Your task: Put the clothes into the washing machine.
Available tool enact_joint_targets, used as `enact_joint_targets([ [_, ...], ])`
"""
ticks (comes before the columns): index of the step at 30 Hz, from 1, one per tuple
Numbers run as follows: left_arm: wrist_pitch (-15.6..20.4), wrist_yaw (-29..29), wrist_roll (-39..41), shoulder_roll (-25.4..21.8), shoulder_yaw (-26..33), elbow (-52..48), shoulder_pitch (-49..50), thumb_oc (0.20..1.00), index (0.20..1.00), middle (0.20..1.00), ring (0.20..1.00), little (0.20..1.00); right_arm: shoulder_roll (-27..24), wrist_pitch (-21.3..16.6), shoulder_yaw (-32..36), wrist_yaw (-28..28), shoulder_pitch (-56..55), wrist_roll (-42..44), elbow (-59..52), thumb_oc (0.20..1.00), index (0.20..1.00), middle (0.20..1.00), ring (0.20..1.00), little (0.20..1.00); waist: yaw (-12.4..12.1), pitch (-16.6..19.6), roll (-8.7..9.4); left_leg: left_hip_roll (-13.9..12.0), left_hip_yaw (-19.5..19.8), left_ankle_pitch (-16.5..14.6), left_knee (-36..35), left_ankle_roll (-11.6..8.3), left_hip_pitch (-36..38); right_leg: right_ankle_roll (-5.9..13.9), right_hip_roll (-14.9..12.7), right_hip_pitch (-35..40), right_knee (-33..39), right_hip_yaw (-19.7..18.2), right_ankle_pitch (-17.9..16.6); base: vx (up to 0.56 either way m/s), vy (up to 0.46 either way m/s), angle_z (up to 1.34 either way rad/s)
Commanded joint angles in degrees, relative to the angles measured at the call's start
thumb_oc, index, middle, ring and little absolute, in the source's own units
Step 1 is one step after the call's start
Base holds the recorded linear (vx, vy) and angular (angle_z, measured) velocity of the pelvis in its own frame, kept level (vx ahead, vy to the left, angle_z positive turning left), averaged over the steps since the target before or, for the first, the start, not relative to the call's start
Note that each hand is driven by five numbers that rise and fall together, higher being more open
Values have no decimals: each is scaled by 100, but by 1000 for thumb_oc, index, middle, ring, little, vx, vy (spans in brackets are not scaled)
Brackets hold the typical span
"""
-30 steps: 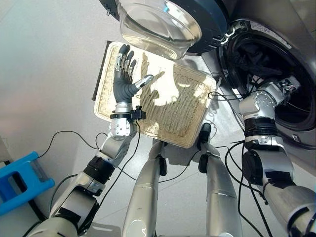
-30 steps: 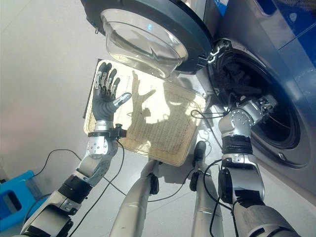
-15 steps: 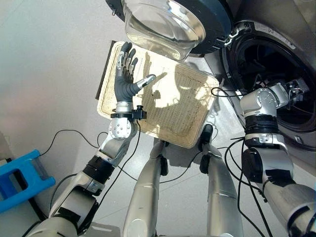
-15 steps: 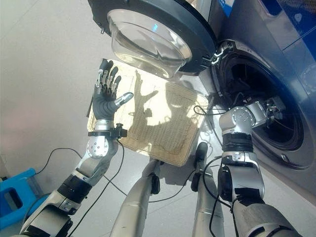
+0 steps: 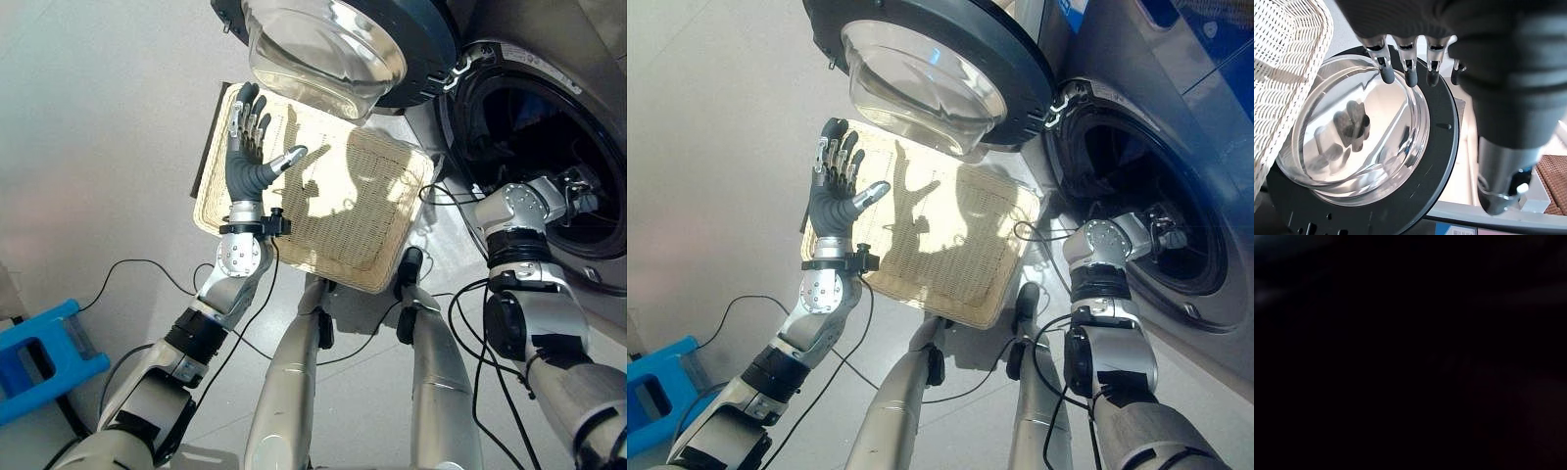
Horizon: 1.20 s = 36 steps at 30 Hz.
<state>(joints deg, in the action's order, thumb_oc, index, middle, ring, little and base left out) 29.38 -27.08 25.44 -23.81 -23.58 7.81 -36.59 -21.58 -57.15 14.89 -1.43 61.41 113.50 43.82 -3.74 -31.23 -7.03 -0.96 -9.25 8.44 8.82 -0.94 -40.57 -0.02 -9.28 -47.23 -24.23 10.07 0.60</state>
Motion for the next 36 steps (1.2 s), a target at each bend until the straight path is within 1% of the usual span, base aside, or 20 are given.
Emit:
enact_joint_targets([
  [1, 393, -125, -379, -4, 82, -295, -245, 1000, 1000, 1000, 1000, 1000, -716, 536, -302, -451, -31, -50, -76, 1000, 1000, 1000, 1000, 1000, 162, 143, -351, 462, -103, -746, 661, -89, -49, 579, -70, 105, -57, 469, -223, 0, 0, 0],
  [2, 425, -185, -433, 27, 13, -262, -195, 1000, 1000, 1000, 1000, 1000, -812, 883, -466, -663, -71, -50, 288, 1000, 1000, 1000, 1000, 1000, 154, 143, -325, 470, -85, -800, 660, -97, 24, 594, -72, 173, -73, 456, -163, 0, 0, 0],
  [4, 429, -219, -432, 12, 5, -261, -232, 1000, 1000, 1000, 1000, 1000, -862, 971, -537, -680, -19, -50, 396, 1000, 1000, 1000, 1000, 1000, 151, 143, -324, 463, -93, -738, 645, -80, -38, 570, -66, 128, -41, 477, -227, 0, 0, 0],
  [9, 503, -262, -436, 9, -65, -213, -239, 1000, 1000, 1000, 1000, 1000, -1101, 1357, -819, -999, 28, -230, 1207, 1000, 1000, 1000, 1000, 1000, 126, 143, -300, 492, -61, -805, 671, -61, 11, 580, -51, 180, -89, 477, -156, 0, 0, 0],
  [10, 501, -274, -438, 24, -52, -201, -291, 1000, 1000, 1000, 1000, 1000, -1164, 1455, -846, -1460, 139, -684, 1384, 1000, 1000, 1000, 1000, 1000, 119, 143, -307, 487, -68, -749, 669, -43, -61, 560, -52, 121, -63, 497, -225, 0, 0, 0],
  [13, 510, -238, -424, 47, -77, -149, -295, 1000, 1000, 1000, 1000, 1000, -1232, 1634, -879, -2145, 184, -1444, 1660, 1000, 1000, 1000, 1000, 1000, 95, 143, -294, 500, -55, -815, 699, -31, -9, 577, -53, 175, -89, 497, -171, 0, 0, 0],
  [14, 518, -269, -485, 103, -105, -127, -302, 1000, 1000, 1000, 1000, 1000, -1224, 1659, -930, -2572, 234, -1907, 1732, 1000, 1000, 1000, 1000, 1000, 85, 143, -292, 511, -47, -817, 690, -17, 2, 569, -39, 187, -77, 496, -170, 0, 0, 0],
  [15, 516, -275, -485, 97, -104, -132, -325, 1000, 1000, 1000, 1000, 1000, -1227, 1655, -938, -2670, 258, -1990, 1770, 1000, 1000, 1000, 1000, 1000, 78, 143, -296, 506, -53, -777, 683, -5, -36, 551, -36, 156, -67, 509, -206, 0, 0, 0],
  [16, 518, -282, -483, 100, -117, -126, -317, 1000, 1000, 1000, 1000, 1000, -1225, 1728, -955, -2998, 275, -2255, 1829, 1000, 1000, 1000, 1000, 1000, 66, 143, -301, 507, -46, -825, 698, -7, 4, 564, -38, 192, -102, 505, -151, 0, 0, 0],
  [19, 552, -289, -489, 132, -121, -75, -342, 1000, 1000, 1000, 1000, 1000, -1265, 1998, -982, -3488, 349, -2675, 2096, 1000, 1000, 1000, 1000, 1000, 38, 143, -317, 517, -44, -797, 710, 27, -26, 543, -42, 171, -106, 519, -183, 10, 8, 0],
  [22, 545, -298, -491, 146, -134, -68, -351, 1000, 1000, 1000, 1000, 1000, -1299, 2152, -1041, -3747, 397, -3142, 2244, 1000, 1000, 1000, 1000, 1000, 10, 143, -330, 524, -40, -805, 721, 45, -28, 542, -59, 173, -122, 533, -176, 0, 0, 0],
  [23, 539, -298, -477, 149, -157, -78, -329, 1000, 1000, 1000, 1000, 1000, -1315, 2324, -1123, -4092, 431, -3647, 2272, 1000, 1000, 1000, 1000, 1000, -5, 143, -337, 537, -27, -857, 760, 51, -2, 559, -75, 205, -154, 533, -134, 0, 0, 0],
  [24, 539, -298, -477, 149, -157, -78, -329, 1000, 1000, 1000, 1000, 1000, -1315, 2324, -1123, -4092, 431, -3647, 2272, 1000, 1000, 1000, 1000, 1000, -5, 143, -337, 537, -27, -857, 760, 51, -2, 559, -75, 205, -154, 533, -134, 0, 0, 0],
  [26, 515, -300, -472, 156, -194, -134, -297, 1000, 1000, 1000, 1000, 1000, -1433, 3113, -1464, -5228, 565, -5096, 2373, 1000, 1000, 1000, 1000, 1000, -38, 143, -347, 552, -21, -887, 812, 71, -19, 557, -99, 199, -185, 545, -123, 13, 38, 1],
  [27, 540, -283, -465, 143, -198, -141, -272, 1000, 1000, 1000, 1000, 1000, -1475, 3438, -1529, -5402, 572, -5361, 2392, 1000, 1000, 1000, 1000, 1000, -42, 143, -350, 554, -19, -896, 820, 77, -17, 561, -105, 201, -195, 550, -119, 28, 33, 1],
  [31, 618, -249, -480, 123, -215, -171, -191, 1000, 1000, 1000, 1000, 1000, -1639, 4640, -1842, -5518, 576, -6184, 2618, 1000, 1000, 1000, 1000, 1000, -78, 143, -345, 548, -22, -912, 852, 104, -38, 565, -124, 183, -206, 561, -131, 3, 6, 1],
  [32, 655, -220, -456, 88, -213, -211, -128, 1000, 1000, 1000, 1000, 1000, -1719, 5016, -1981, -5618, 545, -6721, 2674, 1000, 1000, 1000, 1000, 1000, -89, 143, -334, 547, -18, -924, 869, 118, -43, 570, -125, 184, -210, 570, -137, 10, 20, 4],
  [34, 711, -219, -456, 79, -240, -200, -90, 1000, 1000, 1000, 1000, 1000, -1737, 5273, -2071, -5665, 522, -7054, 2689, 1000, 1000, 1000, 1000, 1000, -91, 143, -323, 542, -12, -931, 875, 124, -40, 574, -124, 192, -212, 572, -139, 6, 8, 2],
  [35, 770, -198, -471, 86, -240, -199, -39, 1000, 1000, 1000, 1000, 1000, -1756, 5514, -2174, -5742, 495, -7395, 2717, 1000, 1000, 1000, 1000, 1000, -98, 143, -321, 538, -17, -940, 881, 134, -43, 575, -118, 187, -217, 572, -139, 0, 0, 0],
  [36, 792, -182, -474, 86, -236, -201, -18, 1000, 1000, 1000, 1000, 1000, -1765, 5590, -2215, -5763, 478, -7533, 2731, 1000, 1000, 1000, 1000, 1000, -103, 143, -319, 534, -20, -944, 883, 138, -43, 576, -119, 186, -220, 574, -139, 0, 0, 0],
])
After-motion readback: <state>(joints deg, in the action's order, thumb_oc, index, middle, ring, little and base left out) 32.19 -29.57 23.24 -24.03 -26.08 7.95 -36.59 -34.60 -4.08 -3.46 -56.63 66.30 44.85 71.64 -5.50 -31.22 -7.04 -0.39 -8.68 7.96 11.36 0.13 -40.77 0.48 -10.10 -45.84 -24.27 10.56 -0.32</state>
